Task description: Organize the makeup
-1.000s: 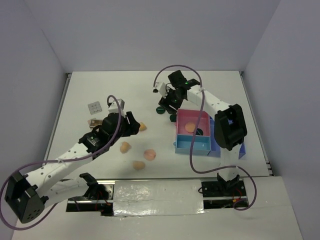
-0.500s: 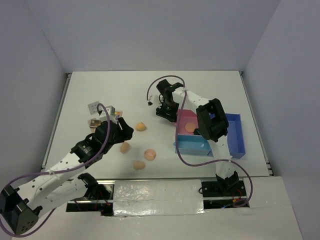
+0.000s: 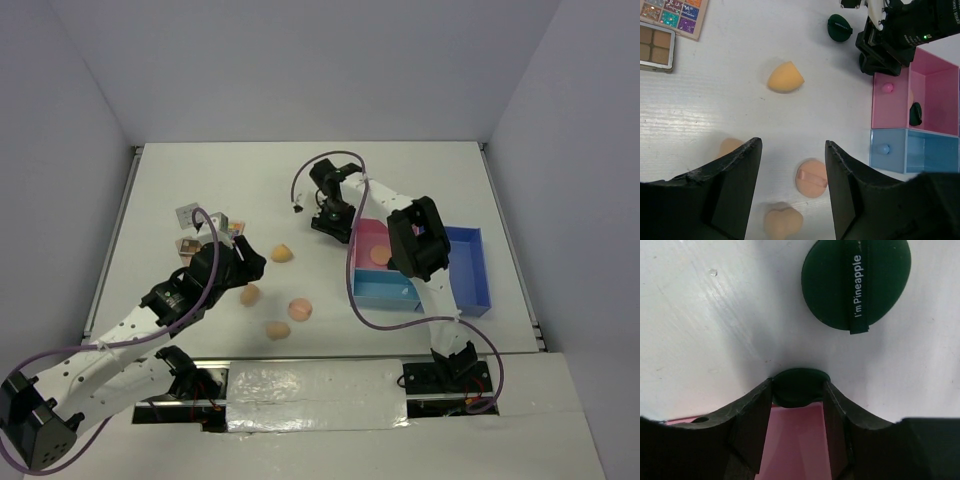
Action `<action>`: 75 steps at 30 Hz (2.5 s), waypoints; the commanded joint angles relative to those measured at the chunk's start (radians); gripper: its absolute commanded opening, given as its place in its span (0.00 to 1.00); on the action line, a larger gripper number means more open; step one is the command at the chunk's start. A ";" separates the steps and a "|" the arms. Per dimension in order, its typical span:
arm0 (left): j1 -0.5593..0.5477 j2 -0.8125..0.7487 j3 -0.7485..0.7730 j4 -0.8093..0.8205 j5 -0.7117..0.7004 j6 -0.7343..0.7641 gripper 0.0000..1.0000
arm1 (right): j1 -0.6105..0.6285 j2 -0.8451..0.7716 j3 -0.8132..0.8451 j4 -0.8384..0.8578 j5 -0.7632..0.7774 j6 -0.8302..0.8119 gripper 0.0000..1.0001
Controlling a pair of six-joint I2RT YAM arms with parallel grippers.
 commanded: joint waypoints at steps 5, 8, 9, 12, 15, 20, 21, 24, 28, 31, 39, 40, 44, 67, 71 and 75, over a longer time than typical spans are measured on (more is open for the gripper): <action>0.004 -0.015 0.000 0.013 -0.015 -0.014 0.65 | 0.004 0.056 0.042 -0.063 -0.017 -0.014 0.40; 0.004 -0.014 0.000 0.013 -0.015 -0.013 0.65 | 0.005 0.053 0.033 -0.068 -0.057 -0.005 0.29; 0.004 -0.014 0.000 0.014 -0.015 -0.013 0.65 | 0.005 0.051 0.033 -0.069 -0.069 -0.002 0.23; 0.004 -0.015 0.002 0.011 -0.014 -0.014 0.65 | 0.005 0.028 0.027 -0.056 -0.124 0.015 0.11; 0.004 -0.018 0.002 0.007 -0.018 -0.016 0.65 | 0.005 -0.031 0.002 -0.007 -0.200 0.033 0.02; 0.004 -0.026 -0.003 0.008 -0.017 -0.022 0.65 | 0.000 -0.119 0.005 0.061 -0.328 0.074 0.01; 0.004 -0.028 -0.005 0.008 -0.015 -0.022 0.65 | -0.004 -0.145 0.007 0.072 -0.348 0.085 0.00; 0.004 -0.031 -0.006 0.011 -0.009 -0.022 0.65 | -0.016 -0.188 0.019 0.090 -0.446 0.134 0.00; 0.004 -0.032 -0.017 0.028 0.006 -0.026 0.65 | -0.029 -0.256 -0.015 0.141 -0.552 0.185 0.00; 0.004 -0.032 -0.021 0.037 0.015 -0.028 0.65 | -0.044 -0.314 -0.048 0.180 -0.589 0.217 0.00; 0.004 -0.025 -0.041 0.079 0.043 -0.033 0.65 | -0.203 -0.512 -0.234 0.237 -0.667 0.297 0.01; 0.004 -0.023 -0.043 0.087 0.048 -0.033 0.65 | -0.248 -0.530 -0.260 0.240 -0.676 0.300 0.02; 0.002 0.011 -0.044 0.119 0.072 -0.028 0.65 | -0.338 -0.608 -0.408 0.248 -0.692 0.291 0.04; 0.004 0.123 -0.029 0.232 0.147 -0.017 0.64 | -0.394 -0.681 -0.685 0.461 -0.572 0.389 0.45; 0.008 0.208 0.023 0.296 0.190 0.003 0.48 | -0.409 -0.722 -0.693 0.470 -0.629 0.395 0.41; 0.053 0.358 0.106 0.347 0.271 0.024 0.24 | -0.429 -0.765 -0.680 0.461 -0.679 0.392 0.38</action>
